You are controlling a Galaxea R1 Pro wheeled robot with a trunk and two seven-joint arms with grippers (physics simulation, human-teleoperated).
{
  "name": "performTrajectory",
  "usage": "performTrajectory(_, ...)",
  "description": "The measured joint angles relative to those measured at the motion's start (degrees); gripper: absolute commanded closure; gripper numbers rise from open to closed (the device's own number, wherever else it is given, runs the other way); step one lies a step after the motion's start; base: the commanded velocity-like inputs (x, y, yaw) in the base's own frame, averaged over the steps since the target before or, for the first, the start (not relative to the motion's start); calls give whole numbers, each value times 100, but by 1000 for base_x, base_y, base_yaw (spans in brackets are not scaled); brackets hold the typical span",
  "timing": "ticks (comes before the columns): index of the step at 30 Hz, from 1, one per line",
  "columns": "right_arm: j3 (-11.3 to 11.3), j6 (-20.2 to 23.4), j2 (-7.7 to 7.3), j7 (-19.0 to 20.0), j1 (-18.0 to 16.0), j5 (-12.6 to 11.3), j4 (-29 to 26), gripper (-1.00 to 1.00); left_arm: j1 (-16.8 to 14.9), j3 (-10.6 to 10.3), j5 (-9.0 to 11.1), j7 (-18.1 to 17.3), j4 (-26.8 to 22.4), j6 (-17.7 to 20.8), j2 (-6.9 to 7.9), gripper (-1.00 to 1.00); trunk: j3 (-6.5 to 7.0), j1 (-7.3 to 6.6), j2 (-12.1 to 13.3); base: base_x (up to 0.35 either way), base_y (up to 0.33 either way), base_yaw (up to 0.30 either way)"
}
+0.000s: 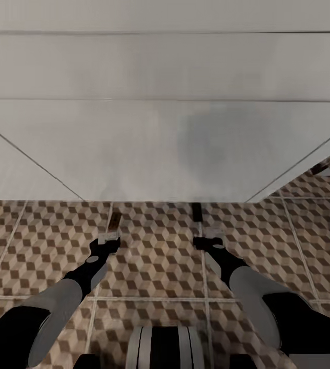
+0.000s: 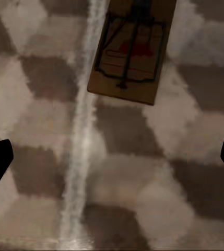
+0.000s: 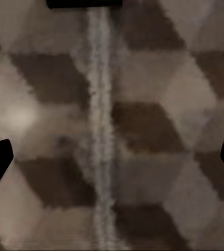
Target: Take the four mousetraps from the cabinet in the bathroom and place them on the bathroom floor. Make sure all four end up on the same floor surface, and ensure that at least two of them are either under or directly next to the same bathroom sink.
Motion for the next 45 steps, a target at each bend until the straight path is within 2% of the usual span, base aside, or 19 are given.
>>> performTrajectory(14,0,-51,1,0,0,6,-2,-100,0,-1,2,-5,0,-5,3,-100,0,0,0,-343,0,0)
performTrajectory(28,-6,-297,18,-2,2,5,-8,-100,0,-14,3,-31,1,-18,13,-100,0,-1,0,-324,0,0)
performTrajectory(45,-8,-587,34,-38,2,29,-8,-100,0,-20,-9,-33,7,-44,29,-100,0,-3,0,-68,0,0)
